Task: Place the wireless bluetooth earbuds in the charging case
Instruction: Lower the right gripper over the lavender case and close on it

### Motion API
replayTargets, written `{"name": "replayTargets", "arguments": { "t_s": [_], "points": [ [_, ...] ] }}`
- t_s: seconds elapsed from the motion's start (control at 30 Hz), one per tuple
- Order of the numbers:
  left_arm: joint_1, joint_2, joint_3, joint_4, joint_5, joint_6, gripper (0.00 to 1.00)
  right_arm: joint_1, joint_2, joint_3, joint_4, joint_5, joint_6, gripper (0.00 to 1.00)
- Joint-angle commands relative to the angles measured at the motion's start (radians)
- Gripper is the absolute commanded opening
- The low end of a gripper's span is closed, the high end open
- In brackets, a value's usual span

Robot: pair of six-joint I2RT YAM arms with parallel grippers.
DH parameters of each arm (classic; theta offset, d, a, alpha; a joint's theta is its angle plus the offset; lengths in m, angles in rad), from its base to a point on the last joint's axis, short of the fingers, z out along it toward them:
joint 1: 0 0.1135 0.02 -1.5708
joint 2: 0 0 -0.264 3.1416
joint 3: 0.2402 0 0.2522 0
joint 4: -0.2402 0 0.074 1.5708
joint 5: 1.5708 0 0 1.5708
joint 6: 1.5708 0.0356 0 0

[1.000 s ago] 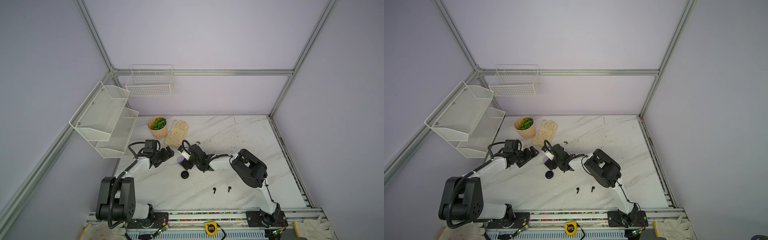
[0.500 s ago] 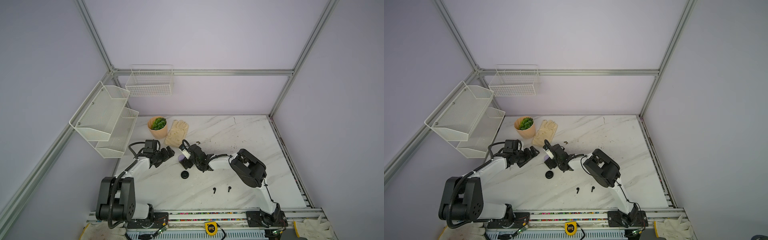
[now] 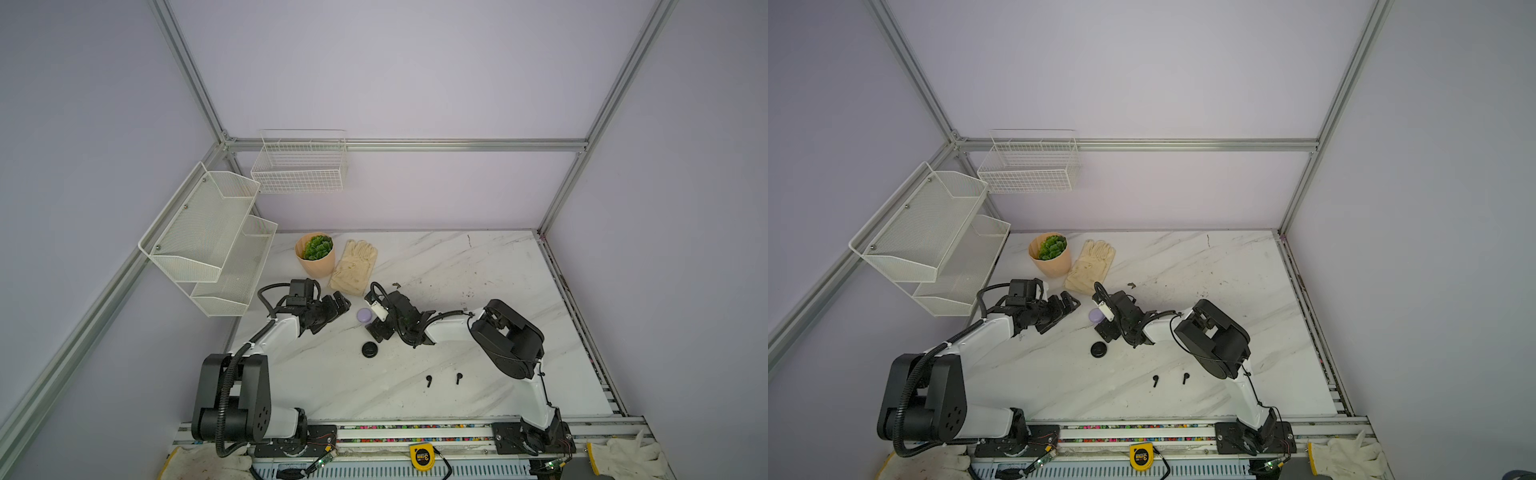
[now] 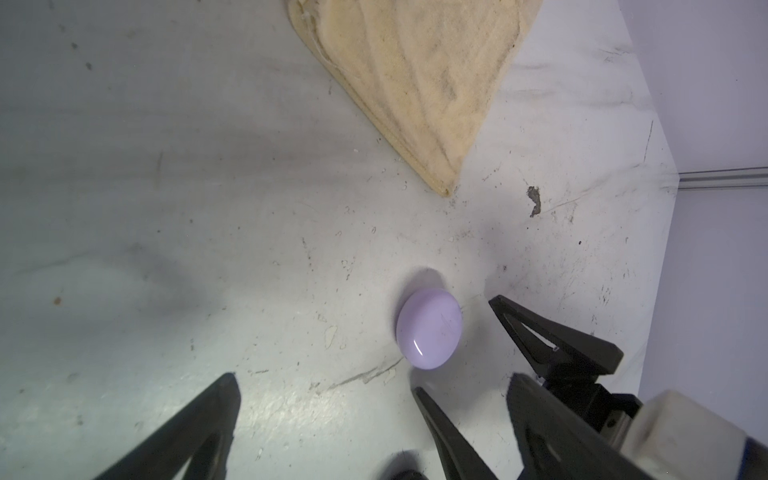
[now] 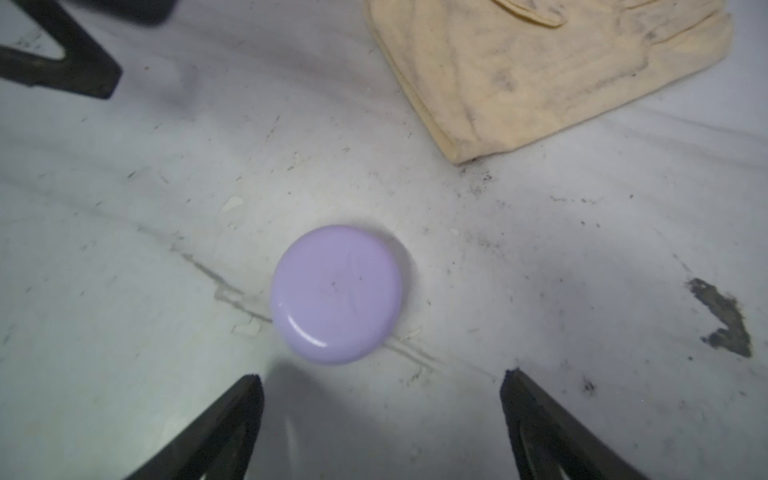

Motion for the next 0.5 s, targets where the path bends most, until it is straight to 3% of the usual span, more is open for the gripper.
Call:
{"name": "replayTargets", "arguments": {
  "t_s": [0.0, 0.27, 0.47],
  "points": [
    [0.007, -0.019, 0.014, 0.033, 0.034, -0.018, 1.0, -0.015, -0.06, -0.04, 0.049, -0.101, -0.135, 0.97],
    [0.009, -0.044, -0.019, 0.044, 0.065, -0.041, 1.0, -0.032, 0.072, 0.129, 0.035, -0.101, -0.051, 0.97],
    [0.008, -0.045, -0.015, 0.039, 0.063, -0.032, 1.0, -0.032, 0.115, 0.157, 0.023, -0.066, -0.029, 0.97]
  ]
}}
